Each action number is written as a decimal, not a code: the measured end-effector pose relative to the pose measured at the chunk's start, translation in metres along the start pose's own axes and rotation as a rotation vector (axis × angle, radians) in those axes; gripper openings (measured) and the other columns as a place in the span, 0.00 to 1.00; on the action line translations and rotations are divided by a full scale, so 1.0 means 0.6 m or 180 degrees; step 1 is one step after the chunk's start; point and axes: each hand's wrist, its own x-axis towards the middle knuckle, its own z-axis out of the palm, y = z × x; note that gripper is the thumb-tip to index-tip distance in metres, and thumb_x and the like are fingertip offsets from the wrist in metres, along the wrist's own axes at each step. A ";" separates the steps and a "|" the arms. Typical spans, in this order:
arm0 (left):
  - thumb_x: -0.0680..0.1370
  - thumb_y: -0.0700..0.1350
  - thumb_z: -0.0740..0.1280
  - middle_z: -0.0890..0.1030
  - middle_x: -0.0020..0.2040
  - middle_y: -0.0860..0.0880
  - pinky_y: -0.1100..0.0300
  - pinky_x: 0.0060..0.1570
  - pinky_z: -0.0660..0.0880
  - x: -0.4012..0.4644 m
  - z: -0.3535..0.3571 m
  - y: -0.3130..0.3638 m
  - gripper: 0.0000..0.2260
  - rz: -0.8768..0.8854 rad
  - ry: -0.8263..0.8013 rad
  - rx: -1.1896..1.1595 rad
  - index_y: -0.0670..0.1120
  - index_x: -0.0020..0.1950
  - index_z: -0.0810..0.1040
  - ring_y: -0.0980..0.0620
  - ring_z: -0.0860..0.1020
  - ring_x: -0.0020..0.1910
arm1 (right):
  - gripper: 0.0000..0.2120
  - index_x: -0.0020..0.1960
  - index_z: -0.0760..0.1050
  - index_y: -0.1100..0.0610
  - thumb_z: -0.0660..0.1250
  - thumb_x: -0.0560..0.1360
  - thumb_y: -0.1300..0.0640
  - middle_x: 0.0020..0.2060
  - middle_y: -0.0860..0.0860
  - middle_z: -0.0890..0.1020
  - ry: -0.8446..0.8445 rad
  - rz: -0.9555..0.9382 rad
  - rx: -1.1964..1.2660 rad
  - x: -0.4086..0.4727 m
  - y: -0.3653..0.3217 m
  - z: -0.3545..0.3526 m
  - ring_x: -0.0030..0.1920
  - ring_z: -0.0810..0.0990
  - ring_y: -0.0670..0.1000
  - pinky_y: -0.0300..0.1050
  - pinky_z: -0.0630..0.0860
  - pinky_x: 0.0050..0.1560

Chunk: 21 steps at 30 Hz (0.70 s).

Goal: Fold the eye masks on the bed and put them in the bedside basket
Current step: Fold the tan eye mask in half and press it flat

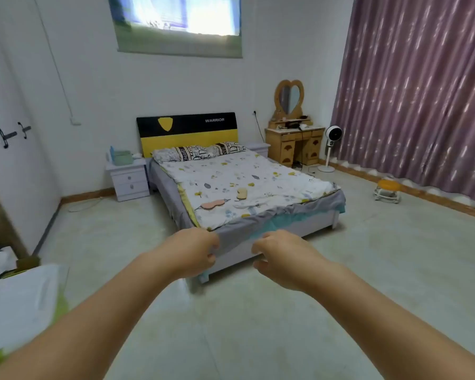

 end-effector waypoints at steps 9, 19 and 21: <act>0.77 0.45 0.58 0.79 0.58 0.45 0.52 0.54 0.76 0.162 0.000 0.032 0.14 -0.0046 -0.0081 -0.0062 0.47 0.61 0.74 0.45 0.77 0.54 | 0.15 0.61 0.74 0.56 0.59 0.78 0.52 0.57 0.55 0.79 -0.0142 0.0174 -0.0004 0.097 0.146 0.004 0.56 0.75 0.57 0.51 0.74 0.53; 0.77 0.46 0.59 0.78 0.60 0.48 0.60 0.49 0.72 0.328 0.040 0.012 0.15 0.0004 -0.0088 -0.0405 0.49 0.62 0.74 0.49 0.77 0.54 | 0.14 0.56 0.75 0.58 0.60 0.76 0.52 0.54 0.56 0.80 -0.0336 0.0340 0.0172 0.220 0.259 0.049 0.56 0.75 0.58 0.54 0.76 0.55; 0.77 0.46 0.59 0.77 0.61 0.48 0.62 0.48 0.69 0.373 0.049 -0.007 0.15 0.0012 -0.0125 -0.0403 0.49 0.63 0.74 0.49 0.75 0.56 | 0.14 0.56 0.75 0.58 0.60 0.76 0.52 0.55 0.56 0.80 -0.0357 0.0376 0.0176 0.259 0.277 0.059 0.56 0.75 0.58 0.54 0.76 0.55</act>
